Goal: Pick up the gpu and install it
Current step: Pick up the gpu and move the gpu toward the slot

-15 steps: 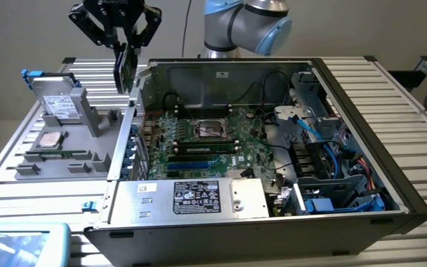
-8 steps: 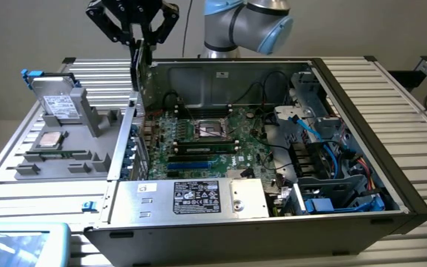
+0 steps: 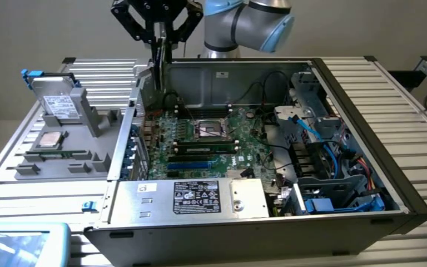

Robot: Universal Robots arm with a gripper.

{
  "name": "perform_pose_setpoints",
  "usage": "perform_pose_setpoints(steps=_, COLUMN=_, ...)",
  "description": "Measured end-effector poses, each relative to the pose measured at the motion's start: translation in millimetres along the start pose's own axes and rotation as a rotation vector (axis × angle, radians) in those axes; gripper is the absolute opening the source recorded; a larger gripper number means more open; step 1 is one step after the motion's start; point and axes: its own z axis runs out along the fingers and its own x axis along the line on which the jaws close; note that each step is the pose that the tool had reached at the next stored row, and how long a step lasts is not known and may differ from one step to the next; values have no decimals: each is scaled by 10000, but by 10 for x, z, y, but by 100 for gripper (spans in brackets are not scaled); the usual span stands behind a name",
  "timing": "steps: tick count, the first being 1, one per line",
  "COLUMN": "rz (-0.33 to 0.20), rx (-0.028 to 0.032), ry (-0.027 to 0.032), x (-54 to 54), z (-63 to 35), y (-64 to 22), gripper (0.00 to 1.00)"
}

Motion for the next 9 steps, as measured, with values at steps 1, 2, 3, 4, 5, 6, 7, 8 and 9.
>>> perform_pose_setpoints(steps=1, rz=0, rx=0, ry=1, x=-45, z=-3, y=-3, gripper=29)
perform_pose_setpoints(steps=2, rz=1, rx=-1, ry=1, x=-92, z=-6, y=-5, gripper=29)
perform_pose_setpoints(steps=3, rz=0, rx=-1, ry=1, x=-136, z=-10, y=-8, gripper=29)
perform_pose_setpoints(steps=4, rz=-1, rx=-1, ry=1, x=-181, z=-12, y=-10, gripper=29)
perform_pose_setpoints(steps=5, rz=0, rx=-2, ry=1, x=-228, z=-15, y=-12, gripper=29)
perform_pose_setpoints(steps=6, rz=0, rx=-1, ry=1, x=-273, z=-19, y=-15, gripper=29)
perform_pose_setpoints(steps=7, rz=-1, rx=-1, ry=1, x=-319, z=-22, y=-18, gripper=29)
perform_pose_setpoints(steps=8, rz=0, rx=-1, ry=1, x=-364, z=-25, y=-21, gripper=29)
perform_pose_setpoints(steps=9, rz=0, rx=-1, ry=1, x=-409, z=-27, y=-24, gripper=29)
